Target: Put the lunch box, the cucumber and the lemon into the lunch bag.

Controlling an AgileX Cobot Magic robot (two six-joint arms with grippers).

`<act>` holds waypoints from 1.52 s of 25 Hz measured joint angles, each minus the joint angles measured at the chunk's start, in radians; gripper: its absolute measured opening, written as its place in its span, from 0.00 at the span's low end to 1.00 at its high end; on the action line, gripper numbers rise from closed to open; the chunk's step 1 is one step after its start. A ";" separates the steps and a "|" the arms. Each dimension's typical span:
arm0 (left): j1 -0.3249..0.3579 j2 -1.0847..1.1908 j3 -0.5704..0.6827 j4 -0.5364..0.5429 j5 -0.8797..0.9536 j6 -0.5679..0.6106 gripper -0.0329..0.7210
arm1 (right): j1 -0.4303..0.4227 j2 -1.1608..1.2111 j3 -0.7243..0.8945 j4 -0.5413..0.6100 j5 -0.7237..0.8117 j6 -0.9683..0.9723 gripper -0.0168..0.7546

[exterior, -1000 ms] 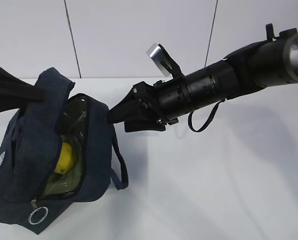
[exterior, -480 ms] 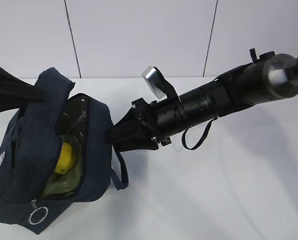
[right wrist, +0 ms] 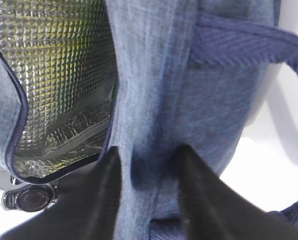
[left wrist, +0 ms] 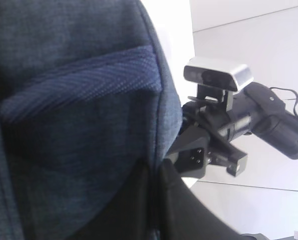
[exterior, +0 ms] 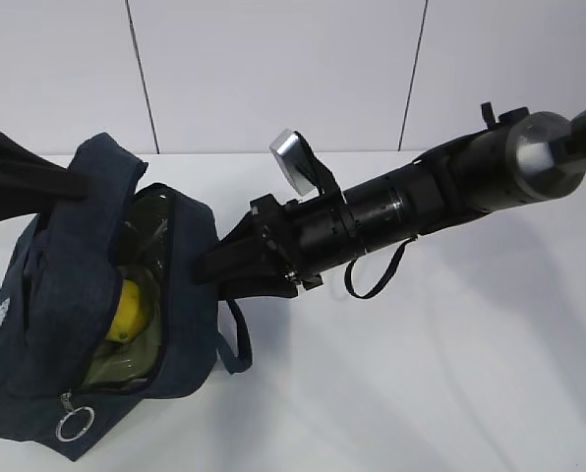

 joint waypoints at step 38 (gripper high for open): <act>0.000 0.000 0.000 0.015 0.002 0.000 0.05 | 0.008 0.000 0.000 0.016 -0.009 -0.071 0.01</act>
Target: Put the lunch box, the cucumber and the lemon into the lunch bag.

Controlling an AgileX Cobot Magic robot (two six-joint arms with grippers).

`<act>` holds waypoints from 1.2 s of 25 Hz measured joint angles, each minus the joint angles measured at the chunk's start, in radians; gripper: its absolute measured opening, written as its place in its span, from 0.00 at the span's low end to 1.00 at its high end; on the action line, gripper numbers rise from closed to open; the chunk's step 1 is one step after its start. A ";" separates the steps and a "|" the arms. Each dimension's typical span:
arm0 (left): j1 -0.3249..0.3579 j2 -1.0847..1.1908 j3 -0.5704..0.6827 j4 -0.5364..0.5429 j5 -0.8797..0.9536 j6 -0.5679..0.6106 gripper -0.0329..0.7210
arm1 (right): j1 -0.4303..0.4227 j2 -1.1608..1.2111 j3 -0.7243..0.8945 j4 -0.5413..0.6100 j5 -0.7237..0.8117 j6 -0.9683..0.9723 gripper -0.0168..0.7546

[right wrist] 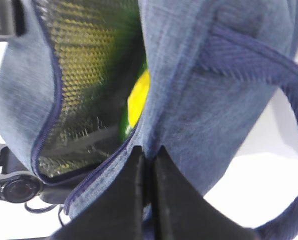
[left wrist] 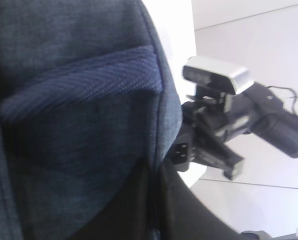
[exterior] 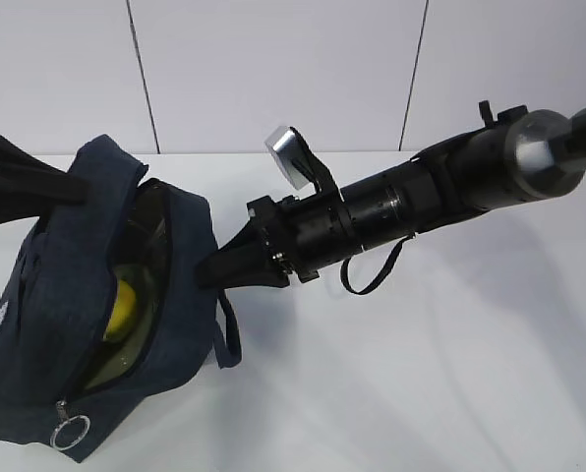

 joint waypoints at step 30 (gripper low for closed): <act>-0.120 0.000 0.000 -0.068 -0.130 0.007 0.05 | 0.005 -0.314 0.000 -0.365 -0.174 0.210 0.01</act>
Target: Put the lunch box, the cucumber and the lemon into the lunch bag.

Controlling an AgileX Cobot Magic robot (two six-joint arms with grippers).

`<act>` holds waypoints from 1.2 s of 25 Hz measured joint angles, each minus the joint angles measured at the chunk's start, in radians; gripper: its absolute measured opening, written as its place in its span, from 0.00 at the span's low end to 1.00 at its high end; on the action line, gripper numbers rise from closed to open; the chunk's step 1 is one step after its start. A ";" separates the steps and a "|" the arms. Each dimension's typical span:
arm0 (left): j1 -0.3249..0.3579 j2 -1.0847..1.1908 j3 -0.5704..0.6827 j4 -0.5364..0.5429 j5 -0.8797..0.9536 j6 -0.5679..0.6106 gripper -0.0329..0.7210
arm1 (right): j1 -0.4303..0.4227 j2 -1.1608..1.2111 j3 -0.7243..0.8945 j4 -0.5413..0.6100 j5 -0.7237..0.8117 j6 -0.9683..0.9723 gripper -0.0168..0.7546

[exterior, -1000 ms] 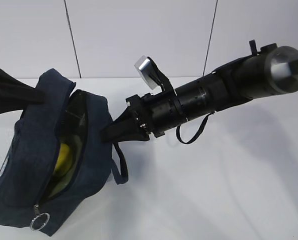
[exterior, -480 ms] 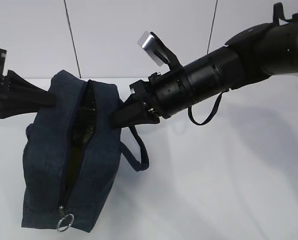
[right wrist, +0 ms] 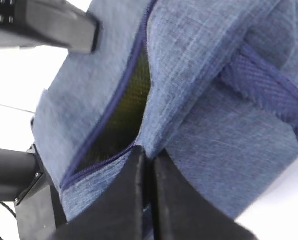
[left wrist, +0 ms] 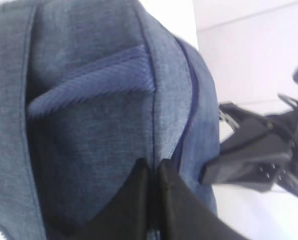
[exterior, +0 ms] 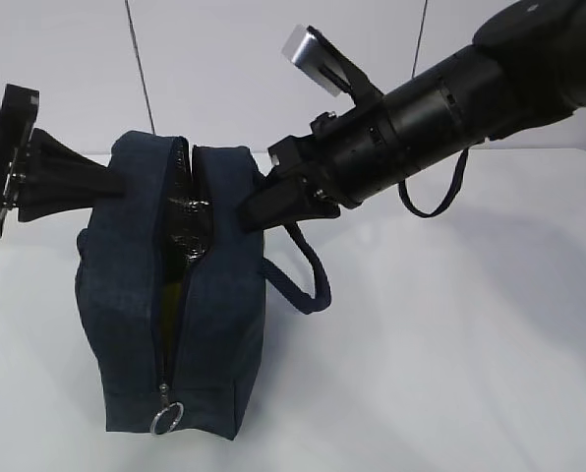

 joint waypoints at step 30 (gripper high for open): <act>-0.198 0.000 0.000 -0.084 -0.222 0.019 0.05 | 0.000 -0.075 0.002 -0.181 -0.070 0.108 0.01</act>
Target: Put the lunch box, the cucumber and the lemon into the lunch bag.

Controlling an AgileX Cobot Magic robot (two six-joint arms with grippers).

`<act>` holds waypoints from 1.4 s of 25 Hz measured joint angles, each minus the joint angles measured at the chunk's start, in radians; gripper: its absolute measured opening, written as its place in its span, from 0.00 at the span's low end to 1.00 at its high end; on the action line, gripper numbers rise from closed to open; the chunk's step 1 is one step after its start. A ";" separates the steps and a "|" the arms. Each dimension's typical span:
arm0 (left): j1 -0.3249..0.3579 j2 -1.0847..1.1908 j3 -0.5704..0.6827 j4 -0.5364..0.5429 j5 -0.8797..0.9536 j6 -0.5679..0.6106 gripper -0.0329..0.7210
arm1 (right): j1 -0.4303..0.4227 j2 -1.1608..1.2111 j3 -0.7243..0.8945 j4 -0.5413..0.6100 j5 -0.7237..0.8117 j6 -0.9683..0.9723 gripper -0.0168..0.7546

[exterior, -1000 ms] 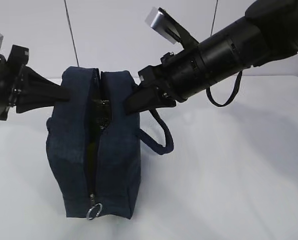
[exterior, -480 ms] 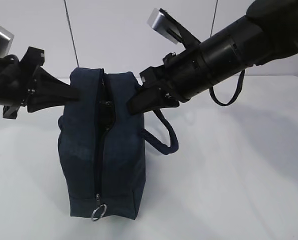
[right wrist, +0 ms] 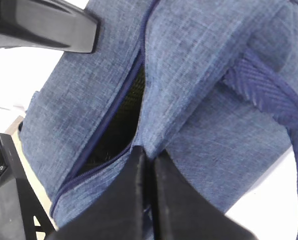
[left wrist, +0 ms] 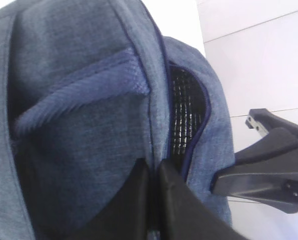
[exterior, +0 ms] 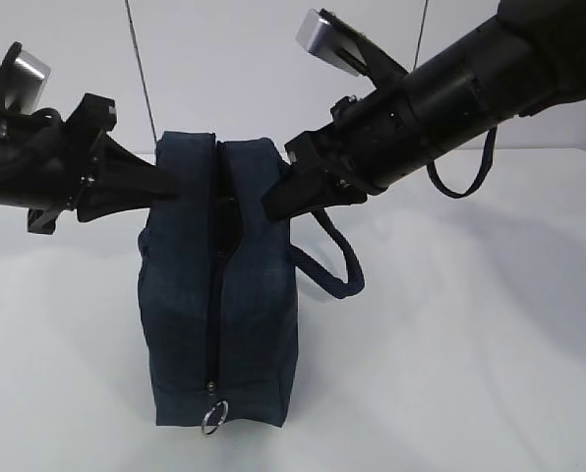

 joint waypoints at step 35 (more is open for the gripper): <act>-0.053 0.000 0.000 -0.004 -0.139 0.067 0.05 | 0.000 -0.007 0.000 -0.032 -0.016 0.018 0.34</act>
